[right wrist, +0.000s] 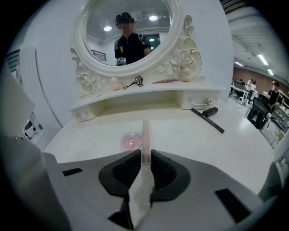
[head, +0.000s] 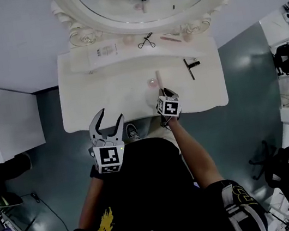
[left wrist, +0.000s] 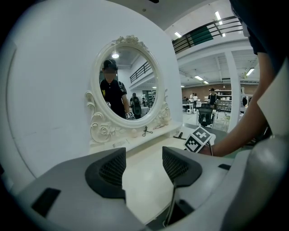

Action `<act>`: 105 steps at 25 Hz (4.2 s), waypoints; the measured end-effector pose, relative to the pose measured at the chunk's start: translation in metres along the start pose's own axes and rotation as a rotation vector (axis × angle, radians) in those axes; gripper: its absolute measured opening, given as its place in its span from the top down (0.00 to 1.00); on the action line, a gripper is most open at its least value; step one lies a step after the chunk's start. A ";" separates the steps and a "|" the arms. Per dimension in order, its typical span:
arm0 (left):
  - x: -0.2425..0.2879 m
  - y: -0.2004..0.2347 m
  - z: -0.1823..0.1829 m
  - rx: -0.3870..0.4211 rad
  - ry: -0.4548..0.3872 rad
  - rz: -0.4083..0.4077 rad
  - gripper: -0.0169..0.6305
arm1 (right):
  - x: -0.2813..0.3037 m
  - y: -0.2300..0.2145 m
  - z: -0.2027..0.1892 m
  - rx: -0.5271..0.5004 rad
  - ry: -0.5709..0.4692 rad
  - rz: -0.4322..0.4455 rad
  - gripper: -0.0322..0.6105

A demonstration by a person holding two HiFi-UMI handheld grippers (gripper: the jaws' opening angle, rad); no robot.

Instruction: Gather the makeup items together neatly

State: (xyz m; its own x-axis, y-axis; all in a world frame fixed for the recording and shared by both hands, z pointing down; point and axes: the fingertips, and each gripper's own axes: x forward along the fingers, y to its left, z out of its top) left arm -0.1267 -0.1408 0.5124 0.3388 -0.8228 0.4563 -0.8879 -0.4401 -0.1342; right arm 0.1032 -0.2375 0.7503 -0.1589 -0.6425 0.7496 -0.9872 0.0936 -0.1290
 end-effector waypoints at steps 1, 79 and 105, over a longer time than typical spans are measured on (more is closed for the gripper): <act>-0.001 0.000 0.000 -0.002 -0.001 0.002 0.57 | -0.001 0.000 0.000 -0.010 0.004 -0.009 0.82; 0.006 0.004 0.022 -0.016 -0.096 0.012 0.60 | -0.043 -0.080 0.089 -0.012 -0.225 -0.176 0.79; -0.017 0.037 0.000 -0.055 -0.074 0.089 0.60 | 0.007 0.099 0.018 -0.339 -0.051 0.089 0.79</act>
State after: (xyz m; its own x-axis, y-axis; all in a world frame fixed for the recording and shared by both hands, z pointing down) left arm -0.1654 -0.1430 0.5000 0.2786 -0.8828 0.3782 -0.9303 -0.3459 -0.1221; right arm 0.0042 -0.2461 0.7307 -0.2523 -0.6569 0.7105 -0.9188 0.3929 0.0370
